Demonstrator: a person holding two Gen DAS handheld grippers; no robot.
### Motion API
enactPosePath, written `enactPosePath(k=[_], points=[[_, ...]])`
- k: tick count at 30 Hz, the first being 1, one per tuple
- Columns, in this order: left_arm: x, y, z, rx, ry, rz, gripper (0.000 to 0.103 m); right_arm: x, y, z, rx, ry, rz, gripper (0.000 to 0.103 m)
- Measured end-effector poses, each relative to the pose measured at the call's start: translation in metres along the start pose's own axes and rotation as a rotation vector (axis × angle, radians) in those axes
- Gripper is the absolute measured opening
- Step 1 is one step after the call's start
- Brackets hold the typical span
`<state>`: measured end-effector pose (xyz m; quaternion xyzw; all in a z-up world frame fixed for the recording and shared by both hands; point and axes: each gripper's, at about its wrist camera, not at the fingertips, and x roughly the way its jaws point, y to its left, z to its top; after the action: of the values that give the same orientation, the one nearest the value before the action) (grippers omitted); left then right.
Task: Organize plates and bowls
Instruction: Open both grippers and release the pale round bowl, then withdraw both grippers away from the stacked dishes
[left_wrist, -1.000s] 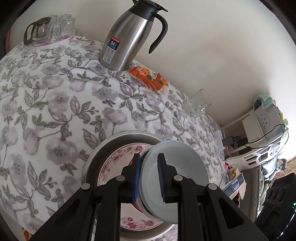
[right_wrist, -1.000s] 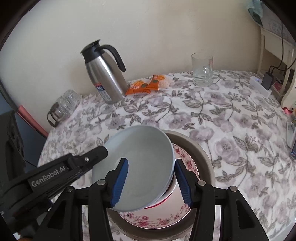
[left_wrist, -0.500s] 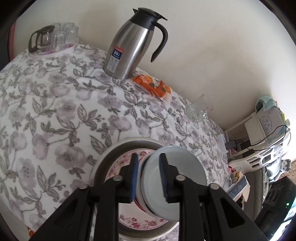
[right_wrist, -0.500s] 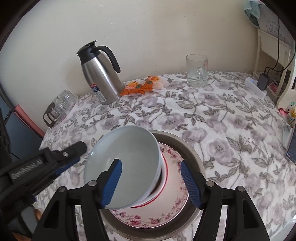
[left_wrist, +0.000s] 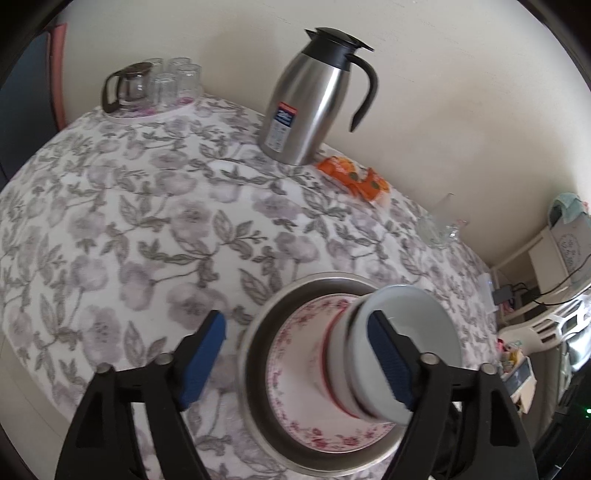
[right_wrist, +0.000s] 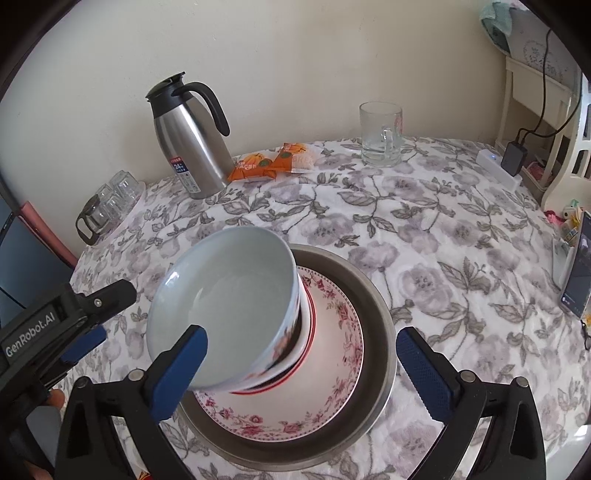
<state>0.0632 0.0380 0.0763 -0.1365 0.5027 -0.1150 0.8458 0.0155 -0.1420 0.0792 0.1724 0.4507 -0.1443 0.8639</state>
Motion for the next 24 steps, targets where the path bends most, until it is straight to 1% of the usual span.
enactPosePath(k=[1,4,7,15,22,24], points=[[-0.001,0.002,-0.002,0.000,-0.004,0.015,0.087,-0.001,0.000,-0.001,-0.003,-0.001,-0.001,0.103],[-0.002,0.008,-0.006,-0.001,-0.011,0.050,0.089,-0.004,0.000,-0.006,-0.005,-0.006,-0.001,0.103],[-0.003,0.012,-0.010,0.004,-0.012,0.079,0.097,-0.008,-0.003,-0.010,0.007,-0.016,0.005,0.103],[-0.011,0.014,-0.024,0.047,-0.021,0.140,0.098,-0.020,-0.005,-0.019,0.002,-0.044,0.008,0.103],[-0.017,0.013,-0.036,0.093,-0.029,0.177,0.098,-0.021,-0.011,-0.033,0.002,-0.035,-0.005,0.103],[-0.018,0.013,-0.039,0.105,-0.030,0.177,0.098,-0.019,-0.012,-0.037,0.000,-0.027,-0.007,0.103]])
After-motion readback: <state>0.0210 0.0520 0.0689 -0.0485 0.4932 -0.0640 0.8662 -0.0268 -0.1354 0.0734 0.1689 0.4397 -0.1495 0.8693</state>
